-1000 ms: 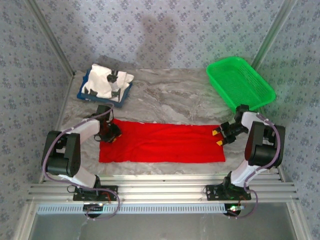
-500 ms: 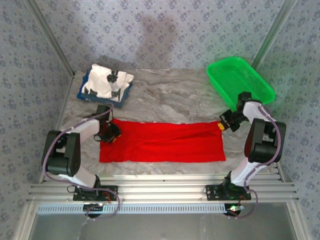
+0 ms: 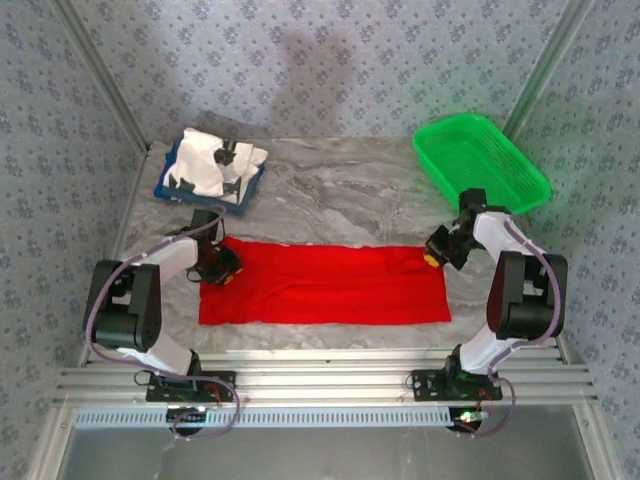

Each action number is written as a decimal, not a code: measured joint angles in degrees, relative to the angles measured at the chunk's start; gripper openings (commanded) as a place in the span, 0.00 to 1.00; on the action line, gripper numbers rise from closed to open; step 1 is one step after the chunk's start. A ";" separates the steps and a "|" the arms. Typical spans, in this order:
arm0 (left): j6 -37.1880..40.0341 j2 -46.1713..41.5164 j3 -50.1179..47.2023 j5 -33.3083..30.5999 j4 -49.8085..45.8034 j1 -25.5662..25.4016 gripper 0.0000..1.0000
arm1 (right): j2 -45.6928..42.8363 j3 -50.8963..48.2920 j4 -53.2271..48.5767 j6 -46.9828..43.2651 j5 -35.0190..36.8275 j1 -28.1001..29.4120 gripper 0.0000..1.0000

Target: Fold and stack the t-shirts

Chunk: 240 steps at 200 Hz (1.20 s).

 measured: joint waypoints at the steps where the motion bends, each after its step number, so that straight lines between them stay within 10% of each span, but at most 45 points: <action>1: 0.00 0.02 0.00 0.04 0.00 0.02 0.29 | -0.15 -0.35 0.00 0.00 0.00 0.07 0.00; 116: 2.99 4.39 4.46 0.94 -0.85 2.27 0.28 | -2.32 -6.91 -1.57 -1.05 7.98 -4.31 0.03; 240: 6.86 7.50 8.37 1.31 -0.17 2.14 0.35 | -12.00 -2.51 -5.35 -2.21 10.49 -3.19 0.68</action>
